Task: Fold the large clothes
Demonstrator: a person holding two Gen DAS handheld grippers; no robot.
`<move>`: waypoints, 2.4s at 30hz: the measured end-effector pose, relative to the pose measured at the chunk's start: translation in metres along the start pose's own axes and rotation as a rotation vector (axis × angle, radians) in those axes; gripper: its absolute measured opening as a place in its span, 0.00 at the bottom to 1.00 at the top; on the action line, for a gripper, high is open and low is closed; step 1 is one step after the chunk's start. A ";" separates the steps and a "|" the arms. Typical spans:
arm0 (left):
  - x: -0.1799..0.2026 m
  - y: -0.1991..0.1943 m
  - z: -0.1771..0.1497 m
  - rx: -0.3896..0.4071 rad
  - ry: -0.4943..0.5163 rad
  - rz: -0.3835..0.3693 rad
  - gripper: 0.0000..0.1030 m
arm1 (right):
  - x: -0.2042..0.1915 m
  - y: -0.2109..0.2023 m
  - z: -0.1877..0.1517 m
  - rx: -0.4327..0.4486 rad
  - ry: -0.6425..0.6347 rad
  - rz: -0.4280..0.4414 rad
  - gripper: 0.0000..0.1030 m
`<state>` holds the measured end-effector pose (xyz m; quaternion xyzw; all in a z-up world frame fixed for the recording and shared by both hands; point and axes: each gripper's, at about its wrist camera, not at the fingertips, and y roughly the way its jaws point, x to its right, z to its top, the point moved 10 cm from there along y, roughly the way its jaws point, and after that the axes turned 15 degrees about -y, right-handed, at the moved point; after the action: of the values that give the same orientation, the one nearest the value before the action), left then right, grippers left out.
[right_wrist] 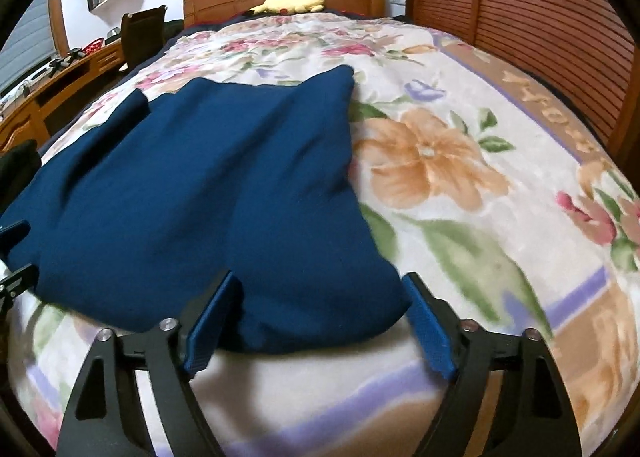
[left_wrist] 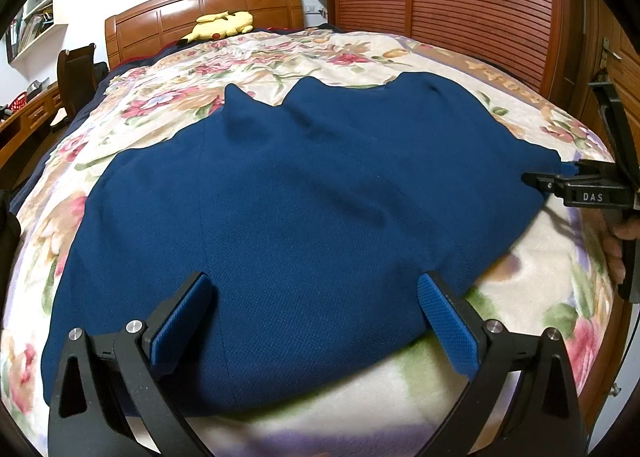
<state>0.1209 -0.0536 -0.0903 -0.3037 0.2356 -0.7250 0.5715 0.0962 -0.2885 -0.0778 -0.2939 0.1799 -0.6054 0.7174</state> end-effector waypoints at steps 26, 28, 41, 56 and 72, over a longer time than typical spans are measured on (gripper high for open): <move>-0.001 0.000 -0.001 -0.002 0.002 0.000 1.00 | 0.002 -0.027 0.030 0.139 -0.030 0.105 0.22; -0.002 0.000 0.000 -0.002 0.002 0.001 1.00 | 0.000 -0.044 0.047 0.200 -0.041 0.115 0.21; -0.012 -0.011 0.002 0.019 -0.036 -0.037 1.00 | -0.036 -0.059 0.089 0.271 -0.188 0.101 0.17; -0.131 -0.087 0.014 0.183 -0.173 0.049 1.00 | -0.148 -0.076 0.144 0.393 -0.390 0.213 0.14; -0.230 -0.115 0.007 0.233 -0.380 0.117 1.00 | -0.281 -0.013 0.129 0.249 -0.506 0.468 0.35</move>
<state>0.0847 0.1972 -0.0459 -0.3527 0.0555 -0.6427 0.6778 0.1087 0.0104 0.0018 -0.2959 -0.0160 -0.3500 0.8887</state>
